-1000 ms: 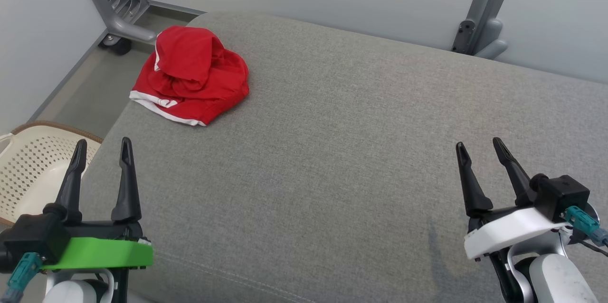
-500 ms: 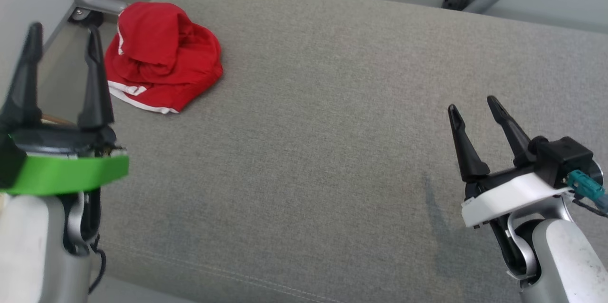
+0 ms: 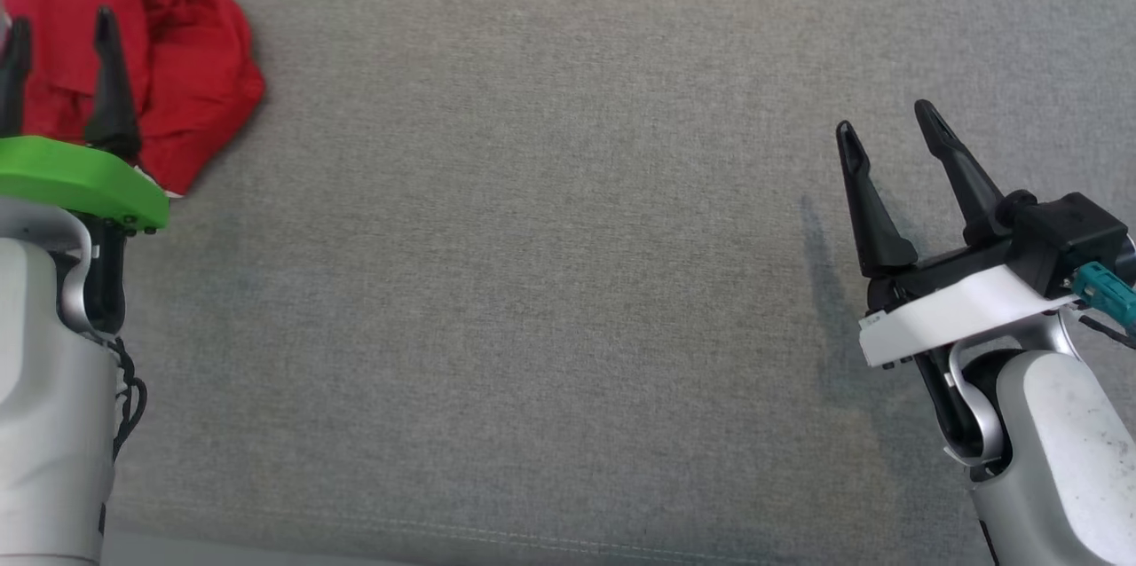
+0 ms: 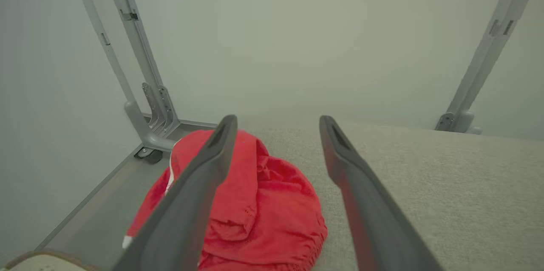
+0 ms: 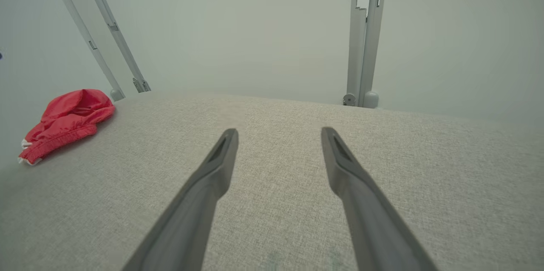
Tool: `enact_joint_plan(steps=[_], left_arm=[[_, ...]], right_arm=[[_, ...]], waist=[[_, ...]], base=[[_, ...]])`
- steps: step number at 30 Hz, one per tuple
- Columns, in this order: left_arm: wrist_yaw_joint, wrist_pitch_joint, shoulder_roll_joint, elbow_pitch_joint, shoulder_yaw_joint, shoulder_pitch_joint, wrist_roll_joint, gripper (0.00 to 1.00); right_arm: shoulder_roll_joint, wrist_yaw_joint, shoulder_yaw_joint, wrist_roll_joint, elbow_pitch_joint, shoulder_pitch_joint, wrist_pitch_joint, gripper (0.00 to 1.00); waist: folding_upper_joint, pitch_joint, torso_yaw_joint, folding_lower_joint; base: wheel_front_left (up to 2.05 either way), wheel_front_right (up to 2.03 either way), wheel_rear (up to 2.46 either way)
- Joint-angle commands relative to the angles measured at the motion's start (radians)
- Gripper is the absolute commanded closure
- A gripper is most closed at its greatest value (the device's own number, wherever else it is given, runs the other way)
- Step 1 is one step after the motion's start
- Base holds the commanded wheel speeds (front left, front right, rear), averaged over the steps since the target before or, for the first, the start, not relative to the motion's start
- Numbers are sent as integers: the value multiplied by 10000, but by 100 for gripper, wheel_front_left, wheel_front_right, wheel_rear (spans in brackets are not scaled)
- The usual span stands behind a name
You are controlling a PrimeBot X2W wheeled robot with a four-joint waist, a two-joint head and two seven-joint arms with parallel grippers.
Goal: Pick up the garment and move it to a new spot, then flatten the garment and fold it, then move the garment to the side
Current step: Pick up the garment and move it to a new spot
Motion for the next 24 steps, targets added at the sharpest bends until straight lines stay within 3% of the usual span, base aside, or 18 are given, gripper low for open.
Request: enact_joint_plan(steps=[1, 8, 11, 12, 13, 14, 15, 24], left_arm=[[-83, 87, 35, 578, -32, -304, -200, 0], [-243, 551, 39, 3655, -503, -1169, -902, 0], [-252, 795, -9, 4161, -789, -1255, -1328, 0], [-247, 822, 19, 4281, -863, -1269, -1472, 28], [-247, 822, 19, 4281, -863, -1269, -1472, 28], [-248, 813, 57, 4353, -963, -1264, -1528, 58], [-249, 805, 110, 4430, -1086, -1244, -1605, 100], [-222, -530, 760, 4408, -1375, -1484, -1396, 100]], right_arm=[[-42, -8, 20, -61, -54, -212, -42, 0], [-73, -8, 138, -52, -16, -524, -88, 0], [-78, -8, 180, -14, 54, -556, -101, 0], [-79, -8, 191, 4, 76, -561, -110, 0], [-79, -8, 191, 4, 76, -561, -110, 0], [-78, -8, 198, 20, 105, -569, -126, 0], [-80, -9, 196, 30, 120, -580, -130, 0], [35, -8, -57, -85, 281, -273, -242, 0]], waist=[[0, 905, -728, -2], [0, 1354, -898, -2], [0, 1375, -922, -2], [0, 1371, -927, -2], [0, 1371, -927, -2], [0, 1351, -934, -2], [0, 1333, -943, -2], [0, 649, -901, -2]], base=[[0, 0, 0], [0, 0, 0], [0, 0, 0], [0, 0, 0], [0, 0, 0], [0, 0, 0], [0, 0, 0], [0, 0, 0]])
